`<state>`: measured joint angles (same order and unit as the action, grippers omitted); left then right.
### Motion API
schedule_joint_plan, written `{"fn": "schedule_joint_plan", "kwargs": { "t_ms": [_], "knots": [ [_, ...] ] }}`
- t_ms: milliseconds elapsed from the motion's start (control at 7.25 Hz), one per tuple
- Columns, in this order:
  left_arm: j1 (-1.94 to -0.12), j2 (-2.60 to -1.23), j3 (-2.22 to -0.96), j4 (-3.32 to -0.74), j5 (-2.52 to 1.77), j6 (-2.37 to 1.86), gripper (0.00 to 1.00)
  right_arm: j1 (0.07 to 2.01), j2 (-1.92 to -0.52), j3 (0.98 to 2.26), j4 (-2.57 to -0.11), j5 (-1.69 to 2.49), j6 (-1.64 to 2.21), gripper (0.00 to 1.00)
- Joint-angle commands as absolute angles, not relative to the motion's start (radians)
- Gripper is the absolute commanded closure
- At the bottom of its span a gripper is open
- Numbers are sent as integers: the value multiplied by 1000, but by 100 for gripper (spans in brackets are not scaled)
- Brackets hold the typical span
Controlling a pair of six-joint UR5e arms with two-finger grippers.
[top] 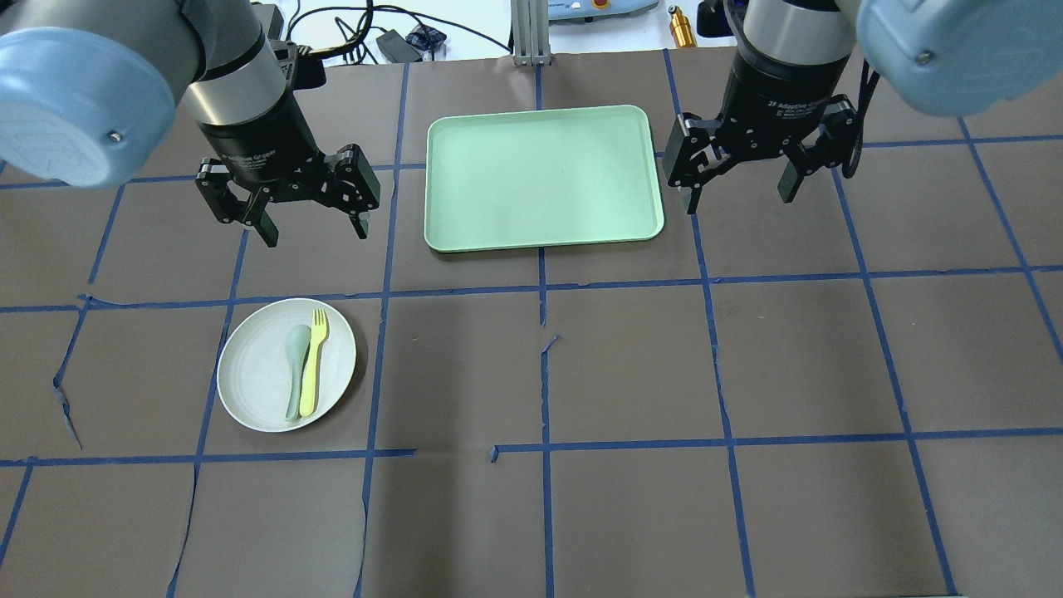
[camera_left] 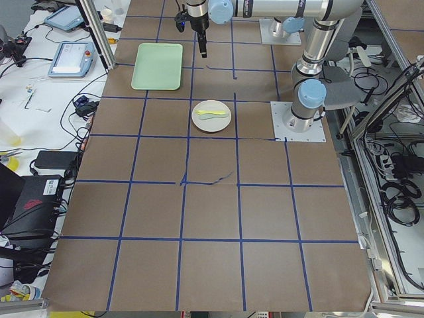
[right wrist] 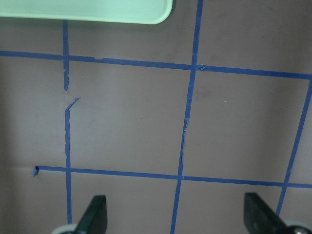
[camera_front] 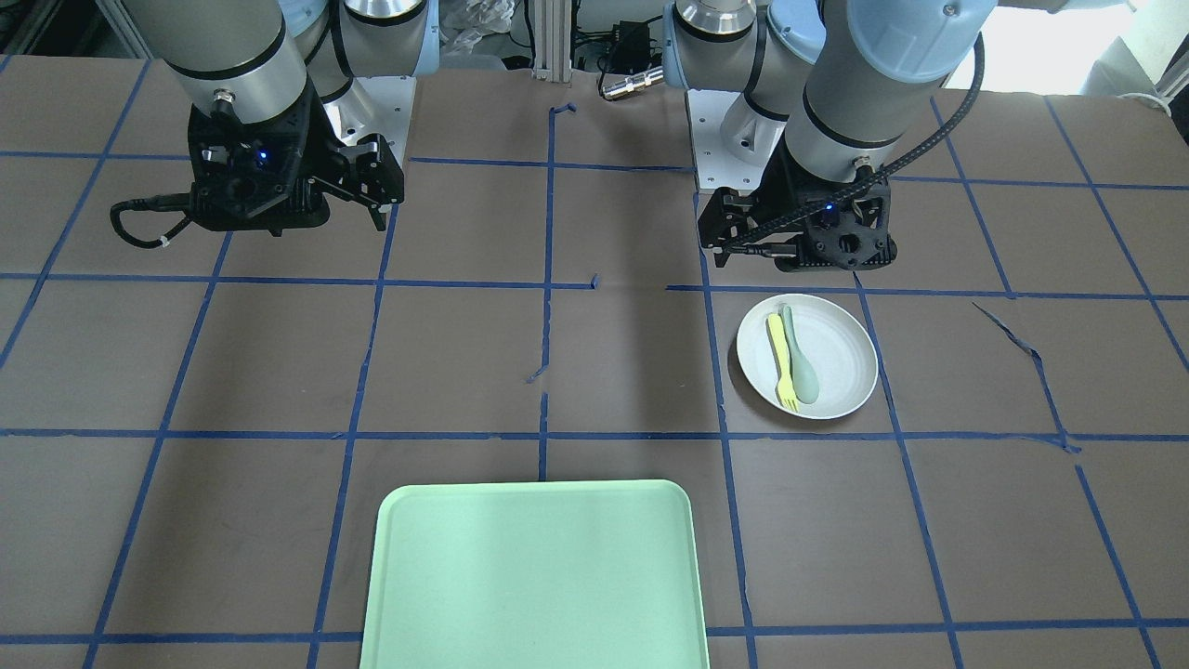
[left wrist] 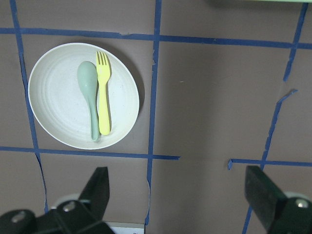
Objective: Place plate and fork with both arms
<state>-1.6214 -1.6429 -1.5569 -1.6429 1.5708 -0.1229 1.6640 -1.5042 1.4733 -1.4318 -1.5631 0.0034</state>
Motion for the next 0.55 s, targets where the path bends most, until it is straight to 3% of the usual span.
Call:
{"fn": "schedule_joint_plan", "kwargs": {
  "t_ms": [0, 414],
  "knots": [
    [-1621, -1641, -1557, -1641, 1569, -123, 0, 1664, -1503, 1474, -1439, -1562, 3, 0],
    [-1624, -1623, -1555, -1582, 1563, -120, 0, 1661, -1471, 1476, -1462, -1569, -11, 0]
  ]
}}
